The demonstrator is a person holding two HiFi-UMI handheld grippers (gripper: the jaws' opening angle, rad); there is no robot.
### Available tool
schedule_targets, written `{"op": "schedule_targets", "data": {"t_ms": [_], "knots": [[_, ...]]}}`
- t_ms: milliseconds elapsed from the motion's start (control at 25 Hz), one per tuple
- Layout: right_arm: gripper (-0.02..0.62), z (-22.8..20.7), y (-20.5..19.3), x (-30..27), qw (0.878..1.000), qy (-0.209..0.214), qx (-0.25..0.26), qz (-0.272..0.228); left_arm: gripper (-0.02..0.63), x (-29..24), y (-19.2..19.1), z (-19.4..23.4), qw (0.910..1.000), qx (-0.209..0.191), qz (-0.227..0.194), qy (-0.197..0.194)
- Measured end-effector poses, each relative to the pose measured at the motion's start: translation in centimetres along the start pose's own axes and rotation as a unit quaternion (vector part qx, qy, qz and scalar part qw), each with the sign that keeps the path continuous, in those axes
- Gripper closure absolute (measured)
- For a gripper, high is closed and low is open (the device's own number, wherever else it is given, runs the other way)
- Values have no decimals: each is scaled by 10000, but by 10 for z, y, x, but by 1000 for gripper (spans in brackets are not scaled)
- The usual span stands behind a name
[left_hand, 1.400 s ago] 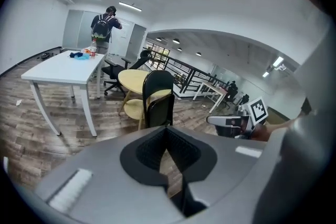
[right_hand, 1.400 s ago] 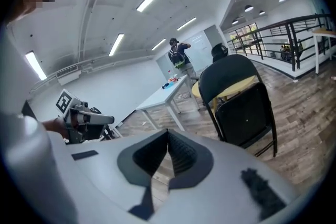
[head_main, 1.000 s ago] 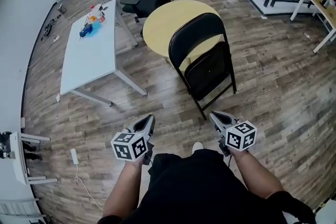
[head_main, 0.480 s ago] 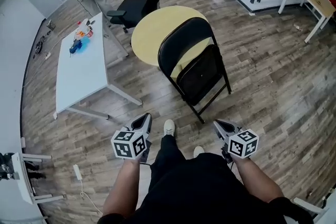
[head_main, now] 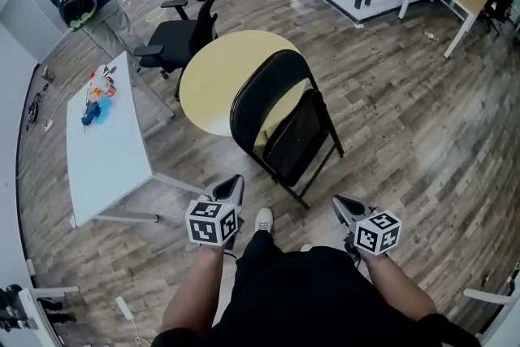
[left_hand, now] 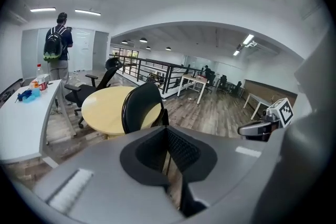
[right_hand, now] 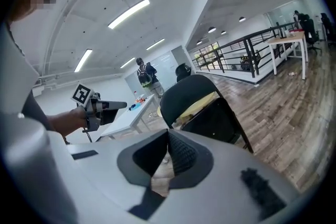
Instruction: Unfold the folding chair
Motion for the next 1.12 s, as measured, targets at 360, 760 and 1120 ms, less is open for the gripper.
{"op": "schedule_targets", "data": {"t_ms": [360,760,1120], "knots": [[589,2,43,-44,9974,-667,-162,-238,588,-59,60,83,9990,-379,129,-188],[589,8,55,-64,9887,-1432,-344,-293,482,-144,103,144,9961,-671,426,-376],[589,11,53,-61,9722,-2170,-706,-530,438,-216,108,178,9914,-796,774,-689]]}}
Point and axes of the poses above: the fingertips, and each gripper's own axes: x backward along the fingers, z to its left, y out of its top, the point moved 4 cm from there along x, backward along the fingers, and after that the axes turned 4 degrees about -y, right-handed, at the moved point
